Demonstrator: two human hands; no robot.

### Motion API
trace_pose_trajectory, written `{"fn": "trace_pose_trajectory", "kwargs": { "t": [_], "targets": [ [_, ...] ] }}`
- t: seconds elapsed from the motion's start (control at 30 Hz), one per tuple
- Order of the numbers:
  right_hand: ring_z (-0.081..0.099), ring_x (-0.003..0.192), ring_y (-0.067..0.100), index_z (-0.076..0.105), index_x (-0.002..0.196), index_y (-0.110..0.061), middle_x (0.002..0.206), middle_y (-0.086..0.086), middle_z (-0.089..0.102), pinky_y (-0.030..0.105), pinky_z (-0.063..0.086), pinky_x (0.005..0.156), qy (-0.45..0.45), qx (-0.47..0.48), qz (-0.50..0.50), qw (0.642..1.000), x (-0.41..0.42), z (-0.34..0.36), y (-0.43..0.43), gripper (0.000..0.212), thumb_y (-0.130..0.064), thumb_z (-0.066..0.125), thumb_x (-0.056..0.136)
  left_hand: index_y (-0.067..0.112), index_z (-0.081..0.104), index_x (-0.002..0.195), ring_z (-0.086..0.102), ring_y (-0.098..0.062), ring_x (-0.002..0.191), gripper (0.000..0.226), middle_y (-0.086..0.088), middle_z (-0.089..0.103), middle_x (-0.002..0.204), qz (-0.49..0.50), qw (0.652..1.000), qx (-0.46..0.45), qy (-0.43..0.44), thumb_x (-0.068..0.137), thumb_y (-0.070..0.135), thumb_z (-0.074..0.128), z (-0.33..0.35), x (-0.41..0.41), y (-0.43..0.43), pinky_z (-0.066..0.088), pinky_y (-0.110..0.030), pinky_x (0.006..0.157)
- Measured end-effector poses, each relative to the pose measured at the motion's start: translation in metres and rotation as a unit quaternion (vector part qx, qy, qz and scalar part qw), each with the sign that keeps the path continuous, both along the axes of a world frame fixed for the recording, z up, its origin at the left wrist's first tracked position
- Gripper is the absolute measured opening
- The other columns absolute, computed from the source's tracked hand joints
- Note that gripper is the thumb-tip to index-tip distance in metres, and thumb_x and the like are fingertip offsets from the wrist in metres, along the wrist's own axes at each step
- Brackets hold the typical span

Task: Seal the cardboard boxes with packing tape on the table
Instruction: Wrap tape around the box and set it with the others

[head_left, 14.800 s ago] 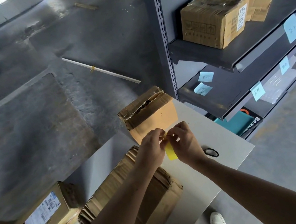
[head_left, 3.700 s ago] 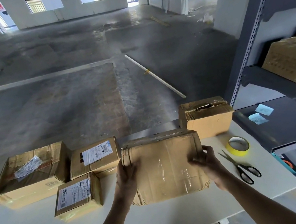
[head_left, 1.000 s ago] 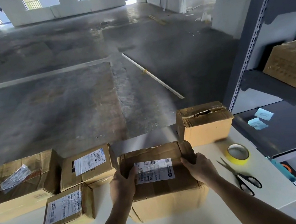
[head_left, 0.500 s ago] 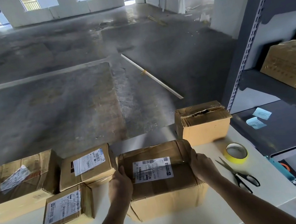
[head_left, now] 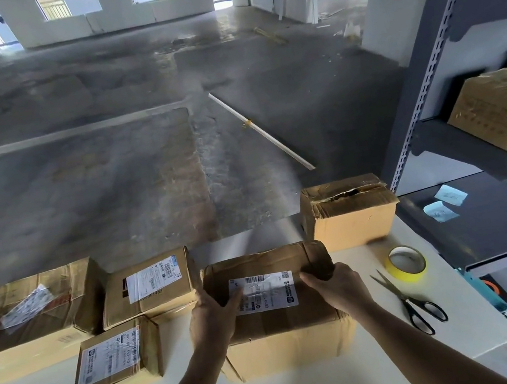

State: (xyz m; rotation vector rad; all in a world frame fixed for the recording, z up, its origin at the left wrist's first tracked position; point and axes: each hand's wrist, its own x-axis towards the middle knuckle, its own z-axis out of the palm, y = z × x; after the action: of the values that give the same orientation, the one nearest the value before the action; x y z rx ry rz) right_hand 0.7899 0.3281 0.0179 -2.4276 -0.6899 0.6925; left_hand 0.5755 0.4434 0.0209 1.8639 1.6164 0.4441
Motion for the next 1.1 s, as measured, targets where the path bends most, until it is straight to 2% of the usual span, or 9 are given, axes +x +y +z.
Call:
{"fn": "trace_pose_trajectory", "kwargs": {
  "t": [0.13, 0.3, 0.4, 0.53, 0.67, 0.77, 0.9, 1.03, 1.1],
  "targets": [
    [0.056, 0.086, 0.018, 0.055, 0.120, -0.009, 0.099, 0.001, 0.060, 0.018, 0.037, 0.051, 0.003, 0.010, 0.001, 1.000, 0.002, 0.000, -0.001, 0.065, -0.065, 0.058, 0.087, 0.006, 0.042, 0.136, 0.068, -0.029, 0.090, 0.070, -0.011, 0.068, 0.106, 0.001, 1.000, 0.005, -0.024, 0.088, 0.053, 0.063, 0.002, 0.000, -0.002, 0.059, -0.038, 0.068],
    [0.057, 0.086, 0.019, 0.055, 0.120, -0.008, 0.098, 0.001, 0.060, 0.020, 0.039, 0.053, 0.002, 0.005, 0.010, 1.000, 0.003, -0.001, -0.001, 0.053, -0.055, 0.049, 0.097, 0.007, 0.041, 0.138, 0.066, -0.029, 0.088, 0.055, -0.008, 0.067, 0.099, 0.007, 0.999, 0.018, -0.037, 0.097, 0.041, 0.055, -0.001, -0.001, 0.000, 0.060, -0.042, 0.070],
    [0.055, 0.085, 0.019, 0.055, 0.118, -0.007, 0.097, 0.002, 0.059, 0.019, 0.036, 0.053, -0.007, 0.002, 0.023, 1.000, 0.002, 0.002, -0.002, 0.046, -0.048, 0.042, 0.102, 0.005, 0.048, 0.129, 0.064, -0.030, 0.083, 0.036, -0.008, 0.064, 0.093, 0.023, 0.999, 0.025, -0.032, 0.102, 0.029, 0.045, -0.001, 0.000, 0.001, 0.056, -0.041, 0.066],
    [0.059, 0.088, 0.024, 0.059, 0.113, -0.006, 0.105, 0.010, 0.067, 0.032, 0.048, 0.069, -0.028, 0.004, 0.023, 0.999, 0.002, 0.004, -0.003, 0.045, -0.042, 0.034, 0.106, 0.004, 0.050, 0.126, 0.055, -0.025, 0.073, 0.030, -0.003, 0.056, 0.083, 0.029, 0.998, 0.031, -0.036, 0.105, 0.023, 0.039, -0.001, 0.001, -0.001, 0.044, -0.031, 0.058],
    [0.055, 0.082, 0.022, 0.062, 0.108, -0.005, 0.105, 0.013, 0.068, 0.029, 0.041, 0.070, -0.039, 0.010, 0.016, 0.999, 0.002, 0.004, -0.004, 0.048, -0.039, 0.028, 0.107, 0.004, 0.054, 0.123, 0.055, -0.025, 0.073, 0.034, -0.004, 0.057, 0.083, 0.035, 0.998, 0.028, -0.042, 0.106, 0.026, 0.034, -0.001, -0.002, 0.002, 0.044, -0.030, 0.056],
    [0.056, 0.082, 0.022, 0.063, 0.106, -0.007, 0.102, 0.012, 0.069, 0.029, 0.042, 0.070, -0.038, 0.033, 0.005, 0.999, 0.000, 0.005, -0.007, 0.047, -0.039, 0.028, 0.107, 0.002, 0.056, 0.123, 0.053, -0.024, 0.073, 0.035, -0.008, 0.059, 0.083, 0.040, 0.997, 0.031, -0.059, 0.106, 0.024, 0.034, 0.003, -0.005, 0.001, 0.039, -0.027, 0.051],
    [0.059, 0.083, 0.020, 0.063, 0.106, -0.012, 0.097, 0.005, 0.068, 0.029, 0.044, 0.069, -0.021, 0.099, -0.018, 0.995, -0.004, 0.011, -0.011, 0.044, -0.045, 0.033, 0.105, 0.002, 0.056, 0.126, 0.062, -0.033, 0.084, 0.033, -0.022, 0.068, 0.102, 0.041, 0.993, 0.042, -0.100, 0.106, 0.021, 0.037, 0.013, -0.008, -0.004, 0.043, -0.033, 0.065],
    [0.063, 0.079, 0.017, 0.059, 0.099, -0.015, 0.088, -0.001, 0.068, 0.027, 0.045, 0.059, 0.021, 0.177, -0.025, 0.984, -0.006, 0.017, -0.017, 0.048, -0.060, 0.042, 0.096, 0.019, 0.048, 0.133, 0.065, -0.041, 0.093, 0.032, -0.017, 0.068, 0.110, 0.037, 0.990, 0.041, -0.132, 0.105, 0.016, 0.036, 0.014, -0.013, -0.004, 0.055, -0.044, 0.071],
    [0.060, 0.072, 0.015, 0.057, 0.095, -0.012, 0.083, 0.003, 0.065, 0.026, 0.044, 0.055, 0.064, 0.216, -0.047, 0.973, -0.008, 0.021, -0.020, 0.055, -0.065, 0.044, 0.092, 0.027, 0.042, 0.136, 0.066, -0.040, 0.097, 0.032, -0.013, 0.067, 0.116, 0.018, 0.988, 0.035, -0.152, 0.104, 0.032, 0.036, 0.011, -0.018, -0.004, 0.056, -0.049, 0.075]
  ]
}}
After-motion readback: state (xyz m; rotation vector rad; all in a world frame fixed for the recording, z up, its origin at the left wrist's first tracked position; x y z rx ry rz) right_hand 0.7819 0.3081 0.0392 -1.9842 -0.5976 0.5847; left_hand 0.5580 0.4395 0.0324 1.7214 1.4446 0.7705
